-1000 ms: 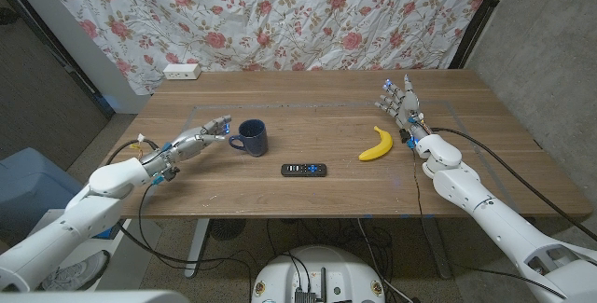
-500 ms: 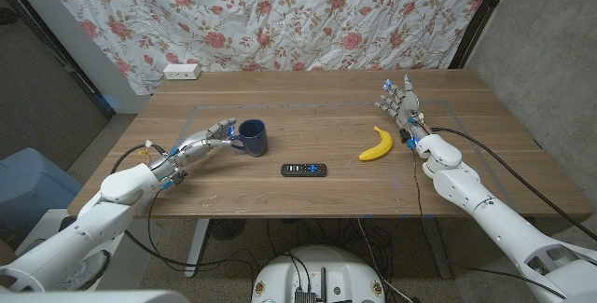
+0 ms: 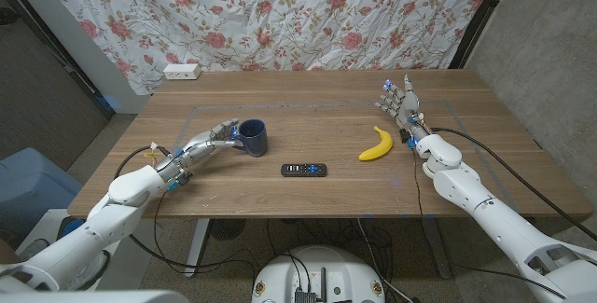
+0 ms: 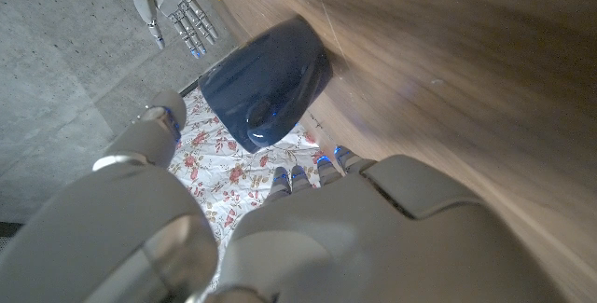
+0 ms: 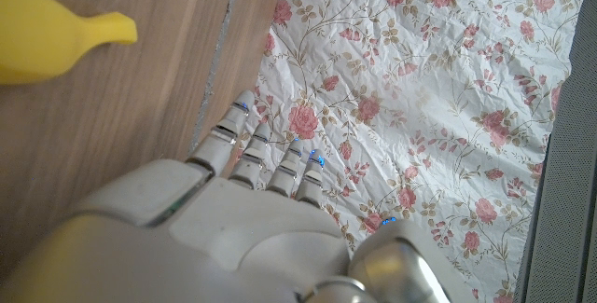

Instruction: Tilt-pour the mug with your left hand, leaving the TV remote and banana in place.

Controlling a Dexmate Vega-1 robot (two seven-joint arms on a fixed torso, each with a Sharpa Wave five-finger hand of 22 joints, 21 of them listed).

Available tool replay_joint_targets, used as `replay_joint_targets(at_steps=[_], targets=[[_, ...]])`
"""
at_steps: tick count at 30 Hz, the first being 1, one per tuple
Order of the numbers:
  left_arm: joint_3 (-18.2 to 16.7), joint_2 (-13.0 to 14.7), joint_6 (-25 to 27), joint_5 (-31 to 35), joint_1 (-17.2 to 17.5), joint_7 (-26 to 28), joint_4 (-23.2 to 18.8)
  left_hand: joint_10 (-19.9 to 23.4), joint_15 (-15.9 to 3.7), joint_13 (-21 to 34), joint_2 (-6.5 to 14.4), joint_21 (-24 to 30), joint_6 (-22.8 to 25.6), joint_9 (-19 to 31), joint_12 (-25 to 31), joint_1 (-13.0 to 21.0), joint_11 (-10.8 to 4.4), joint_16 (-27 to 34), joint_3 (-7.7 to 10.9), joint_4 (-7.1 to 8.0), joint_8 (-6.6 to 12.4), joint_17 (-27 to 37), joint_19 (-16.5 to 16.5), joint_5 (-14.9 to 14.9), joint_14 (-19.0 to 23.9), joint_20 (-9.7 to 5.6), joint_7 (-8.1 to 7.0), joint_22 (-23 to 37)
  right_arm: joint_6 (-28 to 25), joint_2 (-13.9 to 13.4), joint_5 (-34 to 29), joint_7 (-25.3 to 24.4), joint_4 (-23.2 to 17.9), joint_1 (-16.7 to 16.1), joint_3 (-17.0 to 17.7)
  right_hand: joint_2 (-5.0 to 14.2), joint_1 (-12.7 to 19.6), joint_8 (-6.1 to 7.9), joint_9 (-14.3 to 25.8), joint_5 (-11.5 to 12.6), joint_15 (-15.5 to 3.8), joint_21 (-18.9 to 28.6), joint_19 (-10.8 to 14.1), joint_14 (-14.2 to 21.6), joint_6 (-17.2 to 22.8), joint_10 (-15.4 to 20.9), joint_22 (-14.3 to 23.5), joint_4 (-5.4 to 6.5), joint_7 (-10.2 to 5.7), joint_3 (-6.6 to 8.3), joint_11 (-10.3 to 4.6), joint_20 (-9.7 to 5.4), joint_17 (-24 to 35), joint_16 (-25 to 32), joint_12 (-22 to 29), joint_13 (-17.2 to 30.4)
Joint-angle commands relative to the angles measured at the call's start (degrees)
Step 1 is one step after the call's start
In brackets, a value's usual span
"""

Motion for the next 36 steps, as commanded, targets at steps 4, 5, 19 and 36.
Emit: replay_joint_targets(at_steps=[4, 5, 19, 36], targets=[[1.8, -3.2, -3.7, 1.9, -2.8, 0.4, 4.3, 1.6, -0.84, 0.2, 0.1, 0.2, 1.7, 0.2, 0.4, 1.8, -0.05, 0.7, 0.22, -0.07, 0.65, 0.2, 1.3, 0.0, 0.4, -1.09, 0.33, 0.1, 0.0, 0.0, 0.0, 0.0, -0.1, 0.0, 0.0, 0.54, -0.1, 0.21, 0.1, 0.3, -2.86, 0.4, 0.3, 0.4, 0.1, 0.3, 0.3, 0.22, -0.37, 0.03, -0.16, 0.05, 0.1, 0.3, 0.3, 0.2], [1.8, -3.4, -4.0, 2.1, -2.9, 0.6, 4.5, 1.8, -0.86, 0.2, 0.1, 0.2, 1.7, 0.2, 0.5, 2.0, 0.04, 0.7, 0.26, -0.07, 0.66, 0.2, 1.5, 0.0, 0.7, -1.10, 0.50, 0.1, 0.0, 0.0, 0.0, 0.0, -0.1, 0.0, 0.0, 0.53, -0.1, 0.21, 0.1, 0.3, -2.84, 0.4, 0.2, 0.4, 0.1, 0.3, 0.3, 0.22, -0.37, 0.02, -0.15, 0.07, 0.1, 0.3, 0.3, 0.2], [3.0, -6.5, -8.5, 4.7, -5.9, 3.2, 10.1, 6.9, -1.05, 0.4, 0.2, 0.1, 5.2, 0.4, 1.0, 6.5, 0.91, 0.8, 0.94, -0.23, 1.58, 0.1, 6.8, 0.1, 6.6, -2.18, 1.50, 0.1, 0.0, 0.0, 0.0, 0.0, -0.1, 0.0, 0.0, 0.53, -0.1, 0.20, 0.1, 0.3, -2.90, 0.4, 0.2, 0.3, 0.0, 0.3, 0.3, 0.22, -0.37, 0.02, -0.21, 0.04, 0.1, 0.3, 0.3, 0.2], [4.3, -8.0, -9.6, 6.9, -7.3, 6.2, 11.5, 11.6, -0.44, 0.6, -0.6, -0.1, 8.4, 0.4, 1.6, 10.4, 2.39, 0.9, 0.88, -0.30, 2.36, 0.2, 10.5, 0.0, 12.0, -2.05, 3.77, 0.1, 0.0, 0.0, 0.0, 0.0, -0.1, 0.0, 0.0, 0.53, -0.1, 0.20, 0.1, 0.3, -2.91, 0.4, 0.3, 0.3, 0.0, 0.3, 0.3, 0.23, -0.37, 0.02, -0.21, 0.03, 0.1, 0.3, 0.3, 0.2]])
